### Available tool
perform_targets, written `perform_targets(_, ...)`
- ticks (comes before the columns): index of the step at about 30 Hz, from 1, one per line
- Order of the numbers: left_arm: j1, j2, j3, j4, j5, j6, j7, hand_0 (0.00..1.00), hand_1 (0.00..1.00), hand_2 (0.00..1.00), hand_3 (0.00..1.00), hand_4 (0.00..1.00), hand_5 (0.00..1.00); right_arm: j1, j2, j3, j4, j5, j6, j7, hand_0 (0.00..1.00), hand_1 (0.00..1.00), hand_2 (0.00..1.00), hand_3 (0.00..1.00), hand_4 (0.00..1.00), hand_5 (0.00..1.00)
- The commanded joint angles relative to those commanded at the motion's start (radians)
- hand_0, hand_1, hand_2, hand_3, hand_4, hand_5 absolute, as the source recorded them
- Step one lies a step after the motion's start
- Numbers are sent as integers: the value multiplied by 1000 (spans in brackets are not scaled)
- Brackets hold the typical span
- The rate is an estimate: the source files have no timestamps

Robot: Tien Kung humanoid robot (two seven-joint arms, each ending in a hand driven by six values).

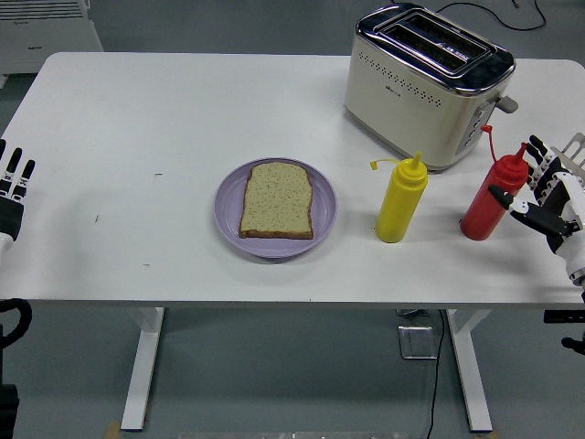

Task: Pick up the cup,pour liquid into bread,place the cup on the desk

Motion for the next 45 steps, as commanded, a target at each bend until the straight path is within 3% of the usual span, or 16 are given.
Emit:
perform_targets(6,1,0,-3,1,0,0,0,807,784,791,728,620,998,23,8,-54,-12,36,-22,1,998,946,998,998,931,207)
perform_targets(13,-1,0,-3,1,0,0,0,806,784,791,727,620,998,62,33,-100,-43,73,-110,-7,970,906,957,998,932,213)
perform_targets(14,-1,0,-4,1,0,0,0,806,784,790,727,619,998,66,35,-102,-47,77,-117,-8,923,787,671,872,931,219)
perform_targets(19,0,0,-7,1,1,0,-1,806,784,790,727,619,998,89,41,-123,-70,122,-148,-20,923,787,671,872,931,219)
perform_targets(20,0,0,-7,2,1,0,-1,805,783,790,727,620,998,93,43,-127,-71,134,-154,-23,760,562,429,589,930,221)
perform_targets(25,1,0,-8,5,0,1,-1,805,783,790,727,620,998,106,49,-147,-70,183,-206,-31,760,562,429,589,930,221)
perform_targets(26,1,0,-8,5,0,1,-1,805,783,789,726,617,998,108,51,-152,-71,192,-215,-31,479,397,315,403,927,215)
perform_targets(31,1,0,-7,5,-1,1,-1,805,783,789,726,617,998,116,56,-178,-73,247,-256,-28,479,397,315,403,927,215)
perform_targets(32,1,0,-7,5,-1,1,-1,805,783,789,725,617,998,117,57,-184,-73,259,-266,-22,354,309,284,304,917,198)
perform_targets(37,1,0,-6,5,-1,2,-1,805,783,789,725,617,998,120,59,-194,-72,284,-291,-9,354,309,284,304,917,198)
perform_targets(38,1,0,-6,5,-1,2,-1,805,783,789,725,616,998,121,60,-194,-72,286,-297,-9,119,168,218,240,921,203)
perform_targets(43,2,0,-4,5,-1,1,-1,805,783,789,725,616,998,122,60,-190,-71,293,-318,-19,119,168,218,240,921,203)
perform_targets(44,3,0,-4,5,0,2,-1,805,782,789,725,615,998,122,60,-188,-69,295,-321,-22,2,60,151,216,929,218)
perform_targets(45,3,0,-4,5,0,2,-1,805,782,789,725,615,998,122,60,-187,-68,296,-322,-24,2,60,151,216,929,218)
